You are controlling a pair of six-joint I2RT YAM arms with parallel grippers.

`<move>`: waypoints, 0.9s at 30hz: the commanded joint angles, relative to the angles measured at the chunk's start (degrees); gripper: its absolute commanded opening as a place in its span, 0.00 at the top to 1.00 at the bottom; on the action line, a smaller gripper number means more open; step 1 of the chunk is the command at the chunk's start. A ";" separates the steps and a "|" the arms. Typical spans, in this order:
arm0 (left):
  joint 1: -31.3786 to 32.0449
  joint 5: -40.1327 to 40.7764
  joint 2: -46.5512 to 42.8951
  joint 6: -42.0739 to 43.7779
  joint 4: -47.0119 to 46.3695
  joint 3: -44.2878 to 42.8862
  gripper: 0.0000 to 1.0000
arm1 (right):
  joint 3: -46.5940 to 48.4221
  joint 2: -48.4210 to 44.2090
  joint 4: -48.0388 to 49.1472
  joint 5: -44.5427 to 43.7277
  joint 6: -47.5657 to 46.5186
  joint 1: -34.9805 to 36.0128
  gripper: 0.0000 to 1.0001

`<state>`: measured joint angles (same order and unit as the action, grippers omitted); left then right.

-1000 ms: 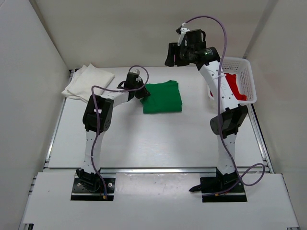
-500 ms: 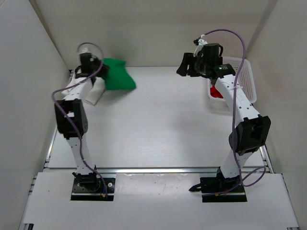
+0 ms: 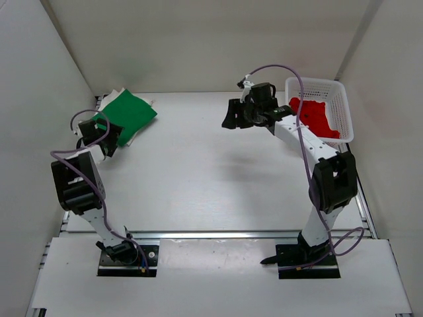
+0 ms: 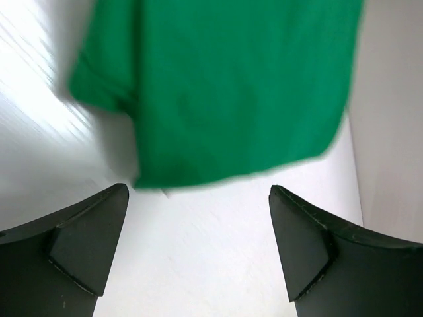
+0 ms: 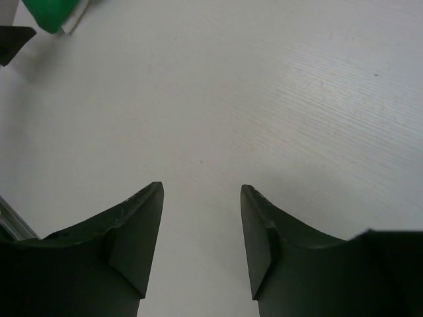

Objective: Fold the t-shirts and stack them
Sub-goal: Put the neatly folded tshirt into the corner of the board with the left arm, then grab crumpled tshirt from bin with the right arm

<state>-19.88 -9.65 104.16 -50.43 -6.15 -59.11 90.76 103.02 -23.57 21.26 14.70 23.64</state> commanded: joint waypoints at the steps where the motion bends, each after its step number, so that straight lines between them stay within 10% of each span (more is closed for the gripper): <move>1: 3.44 0.15 -10.89 -0.46 -4.92 1.71 0.02 | -3.65 -5.45 6.78 -1.74 2.08 -2.97 0.52; 7: 23.72 3.49 -16.27 2.87 -8.53 3.40 0.01 | -3.23 -6.08 5.03 -7.71 2.44 -10.70 0.97; 14: 55.37 2.19 -8.11 14.21 -4.93 -2.58 0.02 | -5.24 -4.94 2.83 -21.07 1.82 -23.54 1.00; 27: 67.69 -5.46 -8.09 14.93 -14.58 15.07 0.02 | 11.69 17.63 -0.59 -13.08 3.15 -37.97 0.41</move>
<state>48.51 -12.51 100.55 -35.64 -15.84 -46.46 95.15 118.08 -22.48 6.13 18.85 -14.72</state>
